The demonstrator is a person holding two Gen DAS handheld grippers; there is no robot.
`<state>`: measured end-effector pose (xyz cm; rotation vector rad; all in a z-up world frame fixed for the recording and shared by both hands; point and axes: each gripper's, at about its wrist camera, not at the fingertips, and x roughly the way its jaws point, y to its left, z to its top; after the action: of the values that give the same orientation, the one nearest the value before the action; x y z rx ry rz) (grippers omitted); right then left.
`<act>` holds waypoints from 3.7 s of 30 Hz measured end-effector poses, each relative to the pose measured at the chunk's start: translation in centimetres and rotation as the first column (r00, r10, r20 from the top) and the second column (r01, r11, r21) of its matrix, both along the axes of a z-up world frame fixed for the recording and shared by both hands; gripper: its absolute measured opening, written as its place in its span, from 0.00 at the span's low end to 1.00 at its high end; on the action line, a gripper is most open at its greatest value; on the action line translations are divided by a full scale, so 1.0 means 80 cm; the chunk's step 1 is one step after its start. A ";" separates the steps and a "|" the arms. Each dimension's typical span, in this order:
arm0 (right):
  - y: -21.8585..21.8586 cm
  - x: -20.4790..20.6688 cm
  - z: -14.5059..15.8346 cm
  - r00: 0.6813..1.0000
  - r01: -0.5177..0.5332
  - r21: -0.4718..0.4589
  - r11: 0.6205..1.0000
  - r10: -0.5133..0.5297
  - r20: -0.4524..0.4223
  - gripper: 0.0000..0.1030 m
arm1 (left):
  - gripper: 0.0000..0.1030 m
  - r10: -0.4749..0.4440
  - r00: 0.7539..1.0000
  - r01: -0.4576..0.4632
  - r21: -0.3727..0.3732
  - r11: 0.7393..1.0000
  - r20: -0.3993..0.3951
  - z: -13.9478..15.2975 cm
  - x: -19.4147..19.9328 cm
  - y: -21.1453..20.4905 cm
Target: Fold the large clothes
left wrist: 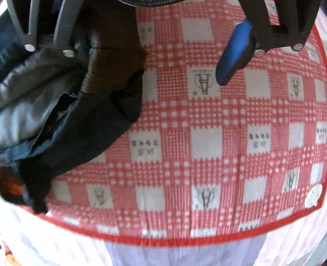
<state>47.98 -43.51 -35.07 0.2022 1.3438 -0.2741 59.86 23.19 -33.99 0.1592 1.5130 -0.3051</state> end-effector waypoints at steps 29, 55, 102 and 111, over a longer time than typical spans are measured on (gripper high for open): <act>0.142 -0.136 0.159 0.894 -0.224 -0.103 0.969 0.247 0.375 0.85 | 0.96 -0.070 0.957 0.150 -0.278 0.949 0.280 0.061 -0.172 -0.190; 0.155 0.021 -0.006 0.956 -0.022 -0.142 0.990 0.063 0.286 0.94 | 1.00 0.033 0.879 0.004 -0.076 0.997 0.476 0.000 -0.079 -0.247; 0.374 -0.270 0.017 0.821 -0.366 -0.236 0.900 0.432 0.373 1.00 | 1.00 0.086 0.865 -0.059 -0.071 0.996 0.494 -0.016 -0.357 -0.187; 0.101 -0.366 -0.024 0.955 0.017 -0.165 0.986 0.033 0.294 1.00 | 1.00 0.226 0.848 -0.273 0.029 0.962 0.480 -0.055 -0.353 -0.012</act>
<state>18.70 -35.42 -37.00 0.0932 1.0181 -0.3339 31.63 22.21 -38.38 0.1006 1.0419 0.0226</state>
